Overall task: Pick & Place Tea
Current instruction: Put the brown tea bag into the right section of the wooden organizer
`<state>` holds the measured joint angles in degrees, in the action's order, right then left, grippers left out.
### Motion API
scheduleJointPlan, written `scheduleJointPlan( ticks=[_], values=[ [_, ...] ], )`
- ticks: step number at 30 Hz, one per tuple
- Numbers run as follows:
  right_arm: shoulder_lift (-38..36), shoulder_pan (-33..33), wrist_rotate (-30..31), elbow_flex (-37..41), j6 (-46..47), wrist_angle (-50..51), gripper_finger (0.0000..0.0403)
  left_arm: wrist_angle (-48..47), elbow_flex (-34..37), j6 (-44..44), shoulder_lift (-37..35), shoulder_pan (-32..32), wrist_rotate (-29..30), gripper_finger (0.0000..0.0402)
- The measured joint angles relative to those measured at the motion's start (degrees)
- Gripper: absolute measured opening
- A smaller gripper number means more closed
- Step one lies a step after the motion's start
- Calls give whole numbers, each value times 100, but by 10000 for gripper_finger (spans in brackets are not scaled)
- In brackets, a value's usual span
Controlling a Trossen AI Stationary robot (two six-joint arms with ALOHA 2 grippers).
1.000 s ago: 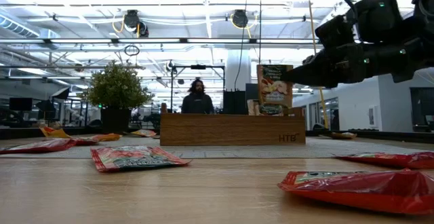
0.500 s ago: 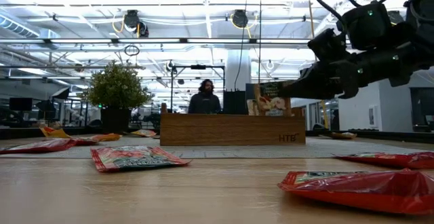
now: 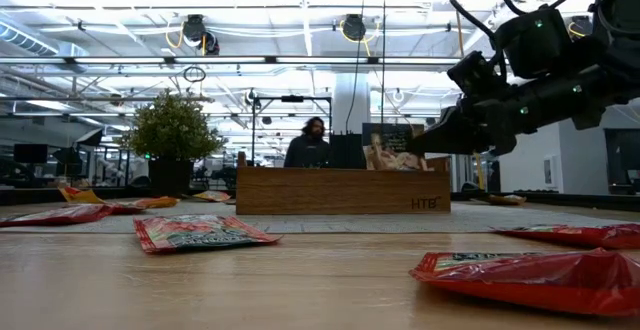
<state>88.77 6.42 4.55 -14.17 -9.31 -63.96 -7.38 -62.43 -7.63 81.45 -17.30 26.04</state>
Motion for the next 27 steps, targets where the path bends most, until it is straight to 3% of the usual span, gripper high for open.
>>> scheduleJointPlan(
  ticks=[8, 15, 27],
  values=[
    [0, -1, 34, 2, 111, 51, 0, -1, 0, -12, 0, 0, 0, 47],
    [0, 28, 462, 2, 372, 39, 4, -6, 0, -12, 0, 0, 0, 47],
    [0, 35, 470, 2, 415, 39, 88, -8, 0, -12, 0, 0, 0, 47]
  ],
)
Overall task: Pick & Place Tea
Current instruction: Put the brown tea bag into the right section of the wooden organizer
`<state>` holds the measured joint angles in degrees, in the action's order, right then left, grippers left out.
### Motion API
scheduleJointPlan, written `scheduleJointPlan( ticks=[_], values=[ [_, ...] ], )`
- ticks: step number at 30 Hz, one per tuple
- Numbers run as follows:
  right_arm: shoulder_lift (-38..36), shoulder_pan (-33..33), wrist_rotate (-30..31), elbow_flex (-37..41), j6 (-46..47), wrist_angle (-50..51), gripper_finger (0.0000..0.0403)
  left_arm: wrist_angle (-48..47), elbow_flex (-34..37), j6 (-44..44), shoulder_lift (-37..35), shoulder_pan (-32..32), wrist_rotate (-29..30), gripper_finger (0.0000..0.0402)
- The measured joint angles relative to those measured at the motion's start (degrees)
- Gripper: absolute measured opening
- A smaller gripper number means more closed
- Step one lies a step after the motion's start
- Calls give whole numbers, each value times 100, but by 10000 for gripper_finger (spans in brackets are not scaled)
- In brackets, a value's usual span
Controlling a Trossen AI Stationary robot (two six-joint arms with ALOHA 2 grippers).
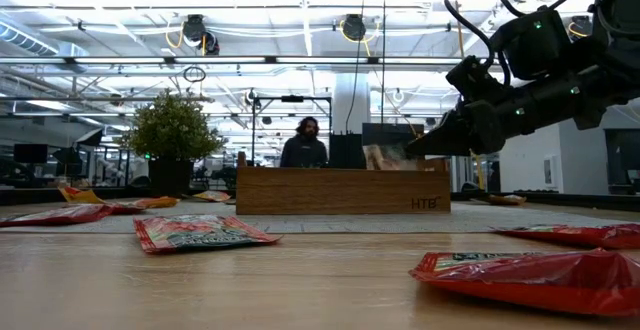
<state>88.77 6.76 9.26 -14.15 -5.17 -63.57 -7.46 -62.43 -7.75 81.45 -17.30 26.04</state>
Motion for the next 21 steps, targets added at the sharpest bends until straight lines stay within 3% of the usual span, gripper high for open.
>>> scheduleJointPlan(
  ticks=[11, 15, 18, 21],
  values=[
    [0, 0, 16, 2, -78, -134, 134, -2, 0, 0, 0, 0, -2, 47],
    [-30, -9, 715, 2, -142, -100, 133, -7, 0, 0, 0, 0, -2, 47],
    [-215, 15, 1295, 2, 6, 432, 131, -6, 0, 2, 0, 0, -2, 47],
    [-567, 202, 1512, -70, 117, 1669, 131, 30, 2, 2, 0, 0, -4, 47]
  ],
)
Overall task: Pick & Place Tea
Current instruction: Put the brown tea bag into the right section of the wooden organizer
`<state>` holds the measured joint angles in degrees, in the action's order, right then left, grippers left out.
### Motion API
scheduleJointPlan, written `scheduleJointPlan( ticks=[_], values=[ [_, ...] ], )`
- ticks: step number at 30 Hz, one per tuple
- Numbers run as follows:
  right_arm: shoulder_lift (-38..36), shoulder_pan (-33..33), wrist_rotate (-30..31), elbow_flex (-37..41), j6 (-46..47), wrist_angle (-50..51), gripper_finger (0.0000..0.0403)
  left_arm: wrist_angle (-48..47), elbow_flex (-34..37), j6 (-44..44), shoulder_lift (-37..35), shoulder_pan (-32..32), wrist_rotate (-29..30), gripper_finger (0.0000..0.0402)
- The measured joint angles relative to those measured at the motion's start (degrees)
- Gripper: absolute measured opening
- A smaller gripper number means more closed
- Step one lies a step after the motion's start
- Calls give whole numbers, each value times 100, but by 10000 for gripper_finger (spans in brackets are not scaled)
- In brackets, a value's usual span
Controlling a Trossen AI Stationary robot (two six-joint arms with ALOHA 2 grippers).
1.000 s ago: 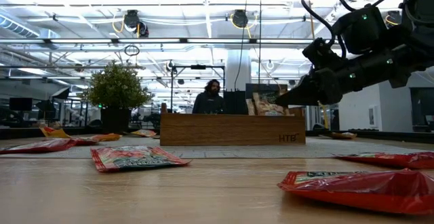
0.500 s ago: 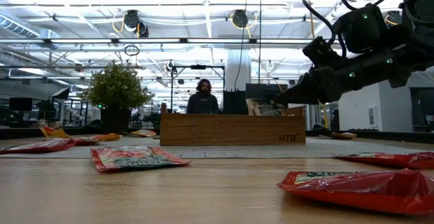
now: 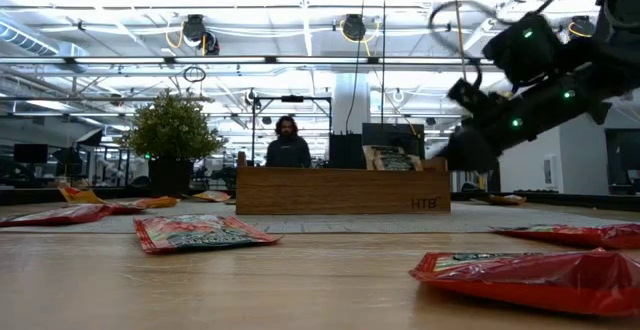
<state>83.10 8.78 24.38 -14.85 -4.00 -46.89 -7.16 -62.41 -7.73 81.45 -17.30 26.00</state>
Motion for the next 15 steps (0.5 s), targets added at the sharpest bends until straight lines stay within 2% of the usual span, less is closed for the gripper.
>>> scheduleJointPlan(
  ticks=[3, 6, 12, 15],
  values=[
    [-308, 287, -35, -237, -30, 1332, 131, 51, 0, 1, 2, 0, 0, 47],
    [-405, 517, -46, -455, -420, 2189, 130, 130, 0, 2, 2, 0, 0, 47],
    [-303, 850, -255, -529, -1941, 2375, 130, 138, 0, 0, 2, 1, 0, 47],
    [-203, 1038, -396, -529, -2328, 2318, 130, 138, 0, 0, 2, 0, -2, 47]
  ],
)
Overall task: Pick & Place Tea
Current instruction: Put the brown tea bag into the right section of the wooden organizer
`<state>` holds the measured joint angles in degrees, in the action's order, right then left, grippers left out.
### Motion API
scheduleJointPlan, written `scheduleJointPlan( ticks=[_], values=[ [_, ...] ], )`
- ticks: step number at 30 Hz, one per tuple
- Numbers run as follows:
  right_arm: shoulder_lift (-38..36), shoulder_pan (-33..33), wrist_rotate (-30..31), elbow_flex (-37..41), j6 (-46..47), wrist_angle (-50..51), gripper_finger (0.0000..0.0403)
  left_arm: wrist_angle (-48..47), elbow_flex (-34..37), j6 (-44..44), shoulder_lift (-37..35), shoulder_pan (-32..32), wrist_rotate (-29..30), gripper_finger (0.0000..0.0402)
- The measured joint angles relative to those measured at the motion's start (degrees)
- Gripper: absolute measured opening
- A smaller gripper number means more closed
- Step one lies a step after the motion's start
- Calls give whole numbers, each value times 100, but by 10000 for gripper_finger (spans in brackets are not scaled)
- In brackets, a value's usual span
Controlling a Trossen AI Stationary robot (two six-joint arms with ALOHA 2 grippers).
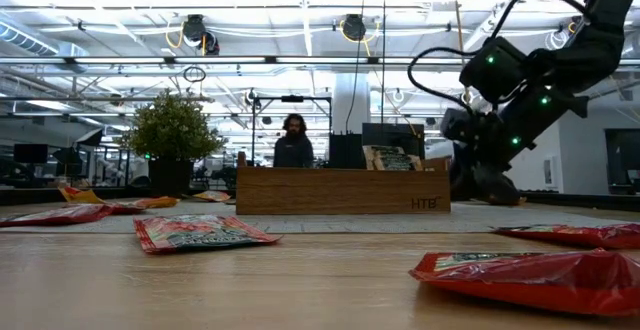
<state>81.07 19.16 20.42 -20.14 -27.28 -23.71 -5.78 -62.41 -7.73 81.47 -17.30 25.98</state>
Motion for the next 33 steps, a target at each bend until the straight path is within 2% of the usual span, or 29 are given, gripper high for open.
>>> scheduleJointPlan(
  ticks=[6, 15, 23, 28, 33],
  values=[
    [311, 395, -120, -178, -150, -1, 130, 4, 0, 0, 0, 1, 1, 47],
    [675, 578, -131, -622, -507, 62, 130, 2, 0, 0, 0, 2, -2, 47],
    [674, 1087, -930, -905, -252, 715, 127, 2, 0, 0, 0, 2, -26, 47],
    [676, 1377, -1270, -905, -191, 811, 94, 2, 0, 0, 0, 1, -26, 47],
    [678, 1489, -1323, -905, -190, 844, 28, 3, 0, 0, 0, 1, -26, 47]
  ],
)
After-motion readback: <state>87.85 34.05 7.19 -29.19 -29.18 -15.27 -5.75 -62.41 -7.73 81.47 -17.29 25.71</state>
